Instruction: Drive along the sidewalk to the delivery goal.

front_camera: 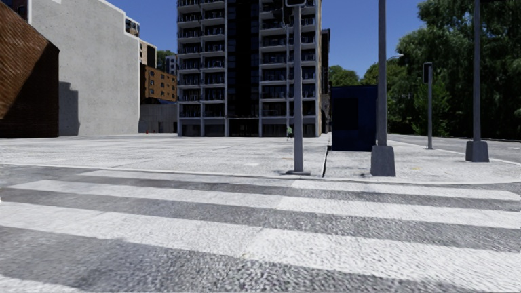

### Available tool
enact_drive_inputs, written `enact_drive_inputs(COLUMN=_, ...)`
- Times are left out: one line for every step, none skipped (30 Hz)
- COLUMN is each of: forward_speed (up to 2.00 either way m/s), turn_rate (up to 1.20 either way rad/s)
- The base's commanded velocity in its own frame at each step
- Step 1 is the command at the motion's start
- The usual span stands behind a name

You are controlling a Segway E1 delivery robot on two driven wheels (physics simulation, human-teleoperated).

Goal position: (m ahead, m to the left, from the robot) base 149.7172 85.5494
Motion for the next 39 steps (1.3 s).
enact_drive_inputs(forward_speed=1.45, turn_rate=0.38)
enact_drive_inputs(forward_speed=1.45, turn_rate=0.38)
enact_drive_inputs(forward_speed=1.46, turn_rate=0.38)
enact_drive_inputs(forward_speed=1.46, turn_rate=0.38)
enact_drive_inputs(forward_speed=1.48, turn_rate=0.38)
enact_drive_inputs(forward_speed=1.50, turn_rate=0.38)
enact_drive_inputs(forward_speed=1.51, turn_rate=0.38)
enact_drive_inputs(forward_speed=1.51, turn_rate=0.38)
enact_drive_inputs(forward_speed=1.54, turn_rate=0.38)
enact_drive_inputs(forward_speed=1.55, turn_rate=0.38)
enact_drive_inputs(forward_speed=1.55, turn_rate=0.38)
enact_drive_inputs(forward_speed=1.55, turn_rate=0.38)
enact_drive_inputs(forward_speed=1.55, turn_rate=0.37)
enact_drive_inputs(forward_speed=1.55, turn_rate=0.32)
enact_drive_inputs(forward_speed=1.55, turn_rate=0.28)
enact_drive_inputs(forward_speed=1.55, turn_rate=0.28)
enact_drive_inputs(forward_speed=1.55, turn_rate=0.27)
enact_drive_inputs(forward_speed=1.55, turn_rate=0.27)
enact_drive_inputs(forward_speed=1.55, turn_rate=0.27)
enact_drive_inputs(forward_speed=1.55, turn_rate=0.27)
enact_drive_inputs(forward_speed=1.55, turn_rate=0.26)
enact_drive_inputs(forward_speed=1.55, turn_rate=0.26)
enact_drive_inputs(forward_speed=1.55, turn_rate=0.26)
enact_drive_inputs(forward_speed=1.55, turn_rate=0.26)
enact_drive_inputs(forward_speed=1.55, turn_rate=0.26)
enact_drive_inputs(forward_speed=1.55, turn_rate=0.26)
enact_drive_inputs(forward_speed=1.55, turn_rate=0.26)
enact_drive_inputs(forward_speed=1.55, turn_rate=0.26)
enact_drive_inputs(forward_speed=1.55, turn_rate=0.26)
enact_drive_inputs(forward_speed=1.55, turn_rate=0.26)
enact_drive_inputs(forward_speed=1.55, turn_rate=0.23)
enact_drive_inputs(forward_speed=1.55, turn_rate=0.23)
enact_drive_inputs(forward_speed=1.55, turn_rate=0.20)
enact_drive_inputs(forward_speed=1.55, turn_rate=0.20)
enact_drive_inputs(forward_speed=1.55, turn_rate=0.19)
enact_drive_inputs(forward_speed=1.55, turn_rate=0.19)
enact_drive_inputs(forward_speed=1.55, turn_rate=0.19)
enact_drive_inputs(forward_speed=1.56, turn_rate=0.00)
enact_drive_inputs(forward_speed=1.57, turn_rate=0.00)
